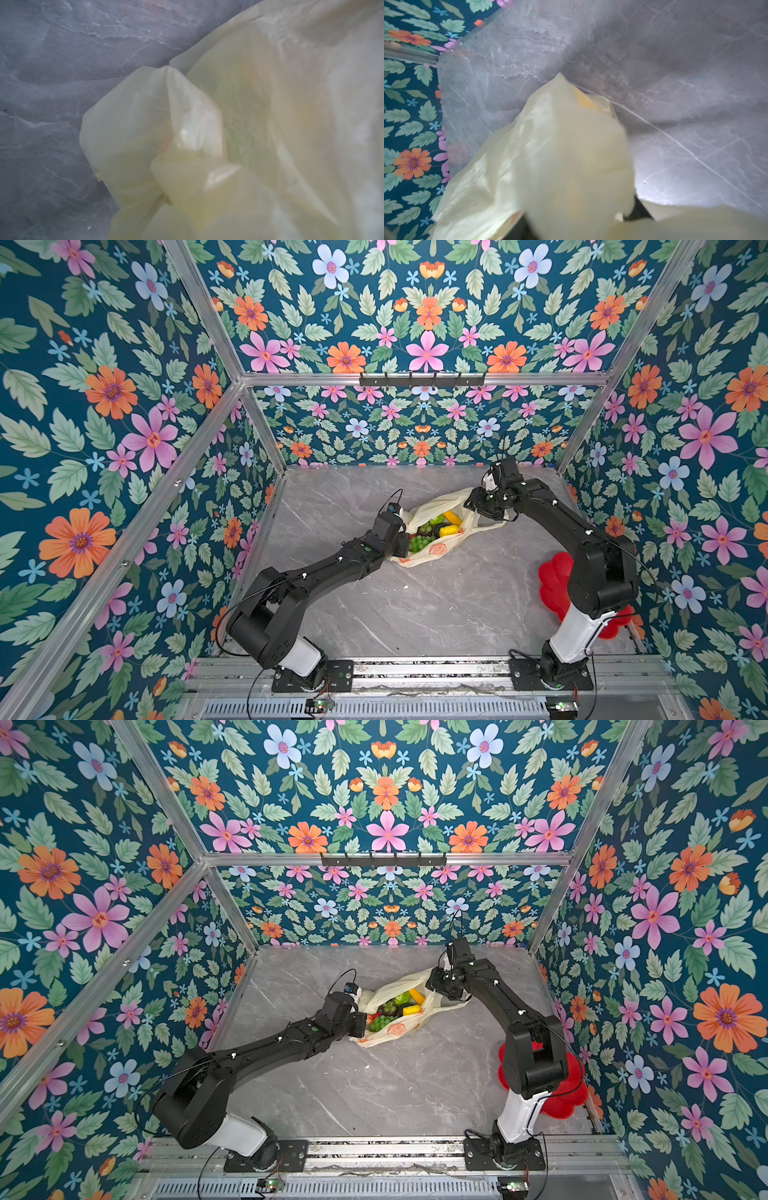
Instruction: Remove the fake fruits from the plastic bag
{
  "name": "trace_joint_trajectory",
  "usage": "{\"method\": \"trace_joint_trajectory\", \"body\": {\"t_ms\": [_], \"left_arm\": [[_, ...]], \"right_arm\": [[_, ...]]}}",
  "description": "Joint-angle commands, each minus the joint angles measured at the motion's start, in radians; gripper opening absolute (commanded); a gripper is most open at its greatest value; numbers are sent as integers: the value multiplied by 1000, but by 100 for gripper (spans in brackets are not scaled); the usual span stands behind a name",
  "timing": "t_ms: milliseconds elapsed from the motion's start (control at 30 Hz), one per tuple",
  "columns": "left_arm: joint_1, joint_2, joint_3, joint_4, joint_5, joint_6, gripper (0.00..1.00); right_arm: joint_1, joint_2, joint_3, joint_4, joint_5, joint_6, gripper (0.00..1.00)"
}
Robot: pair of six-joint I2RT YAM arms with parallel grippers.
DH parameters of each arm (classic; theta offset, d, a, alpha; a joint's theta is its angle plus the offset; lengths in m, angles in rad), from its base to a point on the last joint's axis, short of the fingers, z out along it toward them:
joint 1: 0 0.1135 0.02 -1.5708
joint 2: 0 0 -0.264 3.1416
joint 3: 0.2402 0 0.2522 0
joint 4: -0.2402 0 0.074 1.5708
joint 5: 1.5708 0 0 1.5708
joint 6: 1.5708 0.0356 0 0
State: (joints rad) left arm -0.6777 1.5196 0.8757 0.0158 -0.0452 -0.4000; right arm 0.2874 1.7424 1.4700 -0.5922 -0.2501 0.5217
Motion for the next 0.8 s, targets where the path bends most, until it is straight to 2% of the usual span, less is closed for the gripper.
{"method": "trace_joint_trajectory", "body": {"t_ms": [0, 167, 267, 333, 433, 500, 600, 767], "left_arm": [[0, 0, -1, 41, -30, -103, 0], [3, 16, 17, 40, -26, -163, 0], [57, 19, -4, 91, 50, -254, 0], [123, 21, -40, 161, 138, -349, 0], [202, 37, -71, 239, 229, -464, 0], [238, 63, -74, 281, 288, -525, 0], [278, 101, -67, 301, 354, -598, 0], [301, 119, -42, 222, 349, -593, 0]], "right_arm": [[42, -41, -27, -58, 88, 8, 66], [83, -36, -49, -99, 160, 36, 68], [84, -37, -87, -81, 168, 40, 61], [82, -53, -133, -31, 134, 36, 50], [43, -75, -238, 85, 56, 27, 20], [-23, -123, -330, 203, -60, 63, 1], [-84, -129, -406, 303, -149, 104, 0], [-88, -147, -430, 314, -130, 79, 0]]}}
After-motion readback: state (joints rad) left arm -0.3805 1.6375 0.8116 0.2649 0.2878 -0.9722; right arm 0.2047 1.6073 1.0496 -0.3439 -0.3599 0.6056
